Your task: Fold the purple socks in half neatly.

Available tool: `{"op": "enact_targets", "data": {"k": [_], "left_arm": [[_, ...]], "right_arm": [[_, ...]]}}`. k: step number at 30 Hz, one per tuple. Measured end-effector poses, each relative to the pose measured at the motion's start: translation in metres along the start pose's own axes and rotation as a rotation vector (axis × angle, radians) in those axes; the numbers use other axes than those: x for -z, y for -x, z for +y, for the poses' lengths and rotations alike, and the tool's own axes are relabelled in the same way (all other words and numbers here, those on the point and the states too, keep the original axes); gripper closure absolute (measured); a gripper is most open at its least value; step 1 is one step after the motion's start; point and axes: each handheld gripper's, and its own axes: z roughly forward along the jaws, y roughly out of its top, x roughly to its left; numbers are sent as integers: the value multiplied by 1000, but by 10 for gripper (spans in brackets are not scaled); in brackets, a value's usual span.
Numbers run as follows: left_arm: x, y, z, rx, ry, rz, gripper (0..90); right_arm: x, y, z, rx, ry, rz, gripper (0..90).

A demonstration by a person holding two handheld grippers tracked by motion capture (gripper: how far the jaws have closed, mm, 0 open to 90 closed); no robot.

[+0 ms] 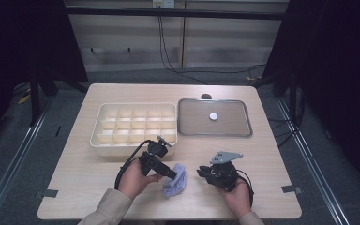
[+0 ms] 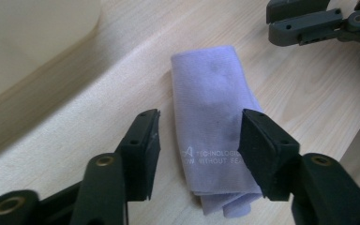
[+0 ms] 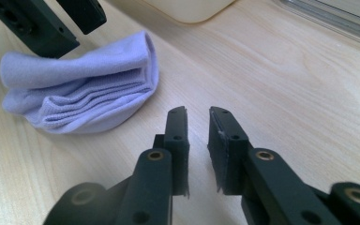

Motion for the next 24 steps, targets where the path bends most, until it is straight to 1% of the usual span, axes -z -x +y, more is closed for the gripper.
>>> {"op": "enact_targets", "data": {"k": [2,4,5,11,16,18,20,24], "left_arm": [[-4,1,0,-4,-13,-1,450],[-7,2,0,-10,-23,10,437],[-8,2,1,-4,-17,6,431],[-16,7,2,-28,-36,15,406],[-23,13,3,-30,-38,23,398],[-26,14,4,-32,-43,20,391],[-28,17,4,-33,-46,33,379],[-30,21,6,-43,-52,39,376]], "right_arm": [[0,0,-1,-3,-2,-4,762],[0,0,-1,2,1,-4,751],[0,0,-1,2,0,-7,740],[-2,1,-4,-6,-12,-14,709],[-2,2,-5,-5,-15,-28,679],[-3,2,-6,-8,-18,-30,669],[-3,3,-7,-7,-18,-33,658],[-3,3,-8,-6,-20,-43,632]]}}
